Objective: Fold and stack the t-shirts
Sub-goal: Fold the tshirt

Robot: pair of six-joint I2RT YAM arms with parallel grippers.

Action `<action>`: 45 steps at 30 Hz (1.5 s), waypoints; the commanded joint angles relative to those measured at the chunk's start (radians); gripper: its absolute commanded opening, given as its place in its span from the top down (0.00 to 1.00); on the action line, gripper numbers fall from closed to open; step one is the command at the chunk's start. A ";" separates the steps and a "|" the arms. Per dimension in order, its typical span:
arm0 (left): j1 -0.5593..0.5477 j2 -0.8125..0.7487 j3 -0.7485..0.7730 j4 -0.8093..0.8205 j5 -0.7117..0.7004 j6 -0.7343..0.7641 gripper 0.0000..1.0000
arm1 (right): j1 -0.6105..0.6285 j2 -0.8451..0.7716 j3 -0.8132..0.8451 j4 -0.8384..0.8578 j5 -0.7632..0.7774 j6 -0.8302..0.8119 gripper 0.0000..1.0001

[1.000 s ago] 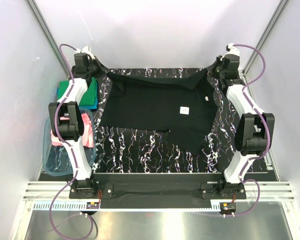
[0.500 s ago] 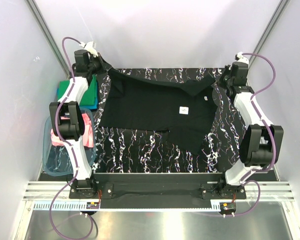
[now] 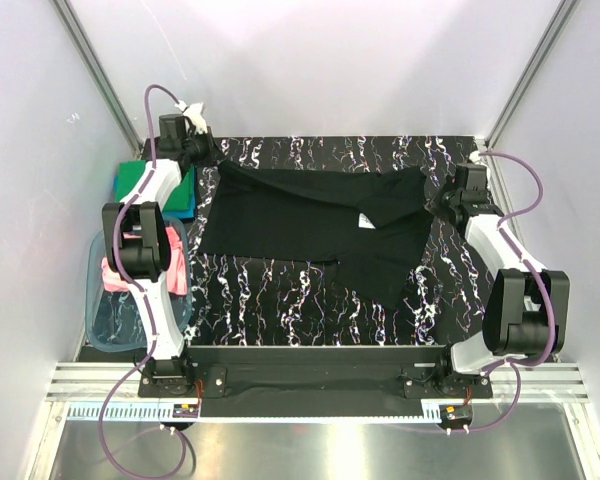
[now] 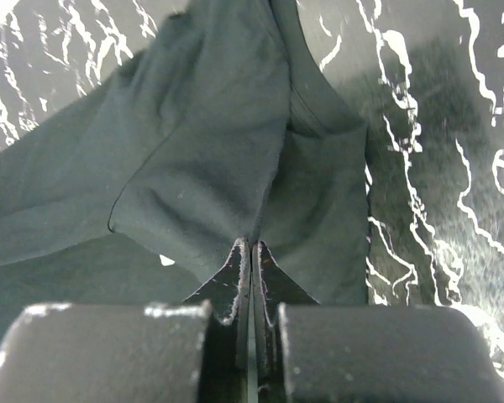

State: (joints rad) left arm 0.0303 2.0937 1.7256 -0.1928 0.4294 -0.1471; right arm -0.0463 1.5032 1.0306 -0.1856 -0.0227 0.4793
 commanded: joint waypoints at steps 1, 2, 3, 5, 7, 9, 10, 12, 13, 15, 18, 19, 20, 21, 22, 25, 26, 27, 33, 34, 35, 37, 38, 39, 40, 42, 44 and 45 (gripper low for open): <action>-0.012 -0.069 -0.006 0.015 -0.040 0.064 1.00 | 0.002 -0.034 -0.015 0.017 -0.003 0.033 1.00; -0.010 -0.069 -0.001 0.018 -0.040 0.052 1.00 | 0.002 -0.035 -0.017 0.023 -0.003 0.032 1.00; -0.012 -0.067 0.012 0.006 -0.046 0.040 1.00 | 0.003 -0.032 -0.015 0.026 -0.002 0.033 1.00; -0.012 -0.073 0.031 0.016 -0.028 0.002 1.00 | 0.002 -0.028 0.020 0.023 0.012 0.035 1.00; -0.006 -0.092 0.034 0.059 -0.026 -0.069 1.00 | 0.002 -0.020 0.090 0.020 0.017 0.047 1.00; -0.003 -0.087 0.066 0.116 -0.038 -0.141 1.00 | 0.002 -0.008 0.143 0.050 0.012 0.071 1.00; 0.003 -0.066 0.086 0.127 -0.041 -0.160 1.00 | 0.002 0.012 0.185 0.075 0.001 0.077 1.00; 0.010 -0.035 0.155 0.147 -0.052 -0.224 1.00 | 0.002 0.044 0.224 0.155 -0.034 0.100 1.00; 0.017 -0.015 0.173 0.151 -0.047 -0.245 1.00 | 0.002 0.084 0.265 0.170 -0.052 0.110 1.00; 0.026 0.037 0.198 0.190 -0.023 -0.311 1.00 | 0.002 0.123 0.293 0.250 -0.068 0.140 1.00; 0.042 0.081 0.210 0.269 -0.003 -0.402 0.94 | 0.002 0.198 0.313 0.359 -0.112 0.170 1.00; 0.043 0.091 0.207 0.288 -0.003 -0.417 0.94 | 0.002 0.237 0.324 0.380 -0.126 0.176 1.00; 0.043 0.101 0.206 0.320 -0.001 -0.431 0.93 | 0.002 0.258 0.330 0.426 -0.147 0.182 1.00; 0.043 0.118 0.209 0.335 0.003 -0.459 0.93 | 0.002 0.276 0.332 0.451 -0.158 0.192 1.00; 0.043 0.129 0.207 0.354 0.009 -0.476 0.93 | 0.002 0.307 0.329 0.478 -0.167 0.200 1.00; 0.043 0.167 0.200 0.444 0.048 -0.543 0.93 | 0.000 0.379 0.347 0.563 -0.204 0.229 1.00; 0.043 0.176 0.200 0.473 0.052 -0.555 0.93 | 0.000 0.400 0.358 0.584 -0.223 0.237 1.00; 0.043 0.189 0.209 0.481 0.057 -0.572 0.94 | -0.001 0.419 0.368 0.594 -0.229 0.251 1.00; 0.042 0.233 0.268 0.452 0.036 -0.533 0.94 | -0.007 0.525 0.462 0.591 -0.249 0.255 1.00; 0.042 0.236 0.275 0.449 0.028 -0.529 0.93 | -0.009 0.544 0.486 0.589 -0.243 0.254 1.00; 0.042 0.241 0.278 0.449 0.014 -0.529 0.93 | -0.012 0.557 0.500 0.592 -0.241 0.254 1.00; 0.042 0.250 0.296 0.454 0.003 -0.531 0.93 | -0.015 0.603 0.563 0.592 -0.234 0.252 1.00; 0.042 0.261 0.305 0.454 -0.006 -0.534 0.93 | -0.018 0.618 0.586 0.601 -0.235 0.254 1.00; 0.042 0.264 0.313 0.454 -0.007 -0.542 0.94 | -0.021 0.633 0.632 0.606 -0.238 0.251 1.00; 0.040 0.267 0.321 0.463 -0.006 -0.546 0.94 | -0.021 0.661 0.657 0.604 -0.243 0.249 1.00; 0.040 0.273 0.325 0.475 -0.001 -0.562 0.96 | -0.021 0.683 0.721 0.598 -0.261 0.237 1.00; 0.042 0.272 0.321 0.493 0.014 -0.566 1.00 | -0.021 0.697 0.743 0.600 -0.290 0.225 1.00; 0.037 0.266 0.319 0.497 0.023 -0.562 1.00 | -0.021 0.697 0.747 0.597 -0.295 0.222 1.00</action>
State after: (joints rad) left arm 0.0704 2.3566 2.0010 0.2142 0.4435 -0.7033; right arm -0.0631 2.1933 1.7191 0.3592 -0.2749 0.7250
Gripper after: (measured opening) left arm 0.014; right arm 0.012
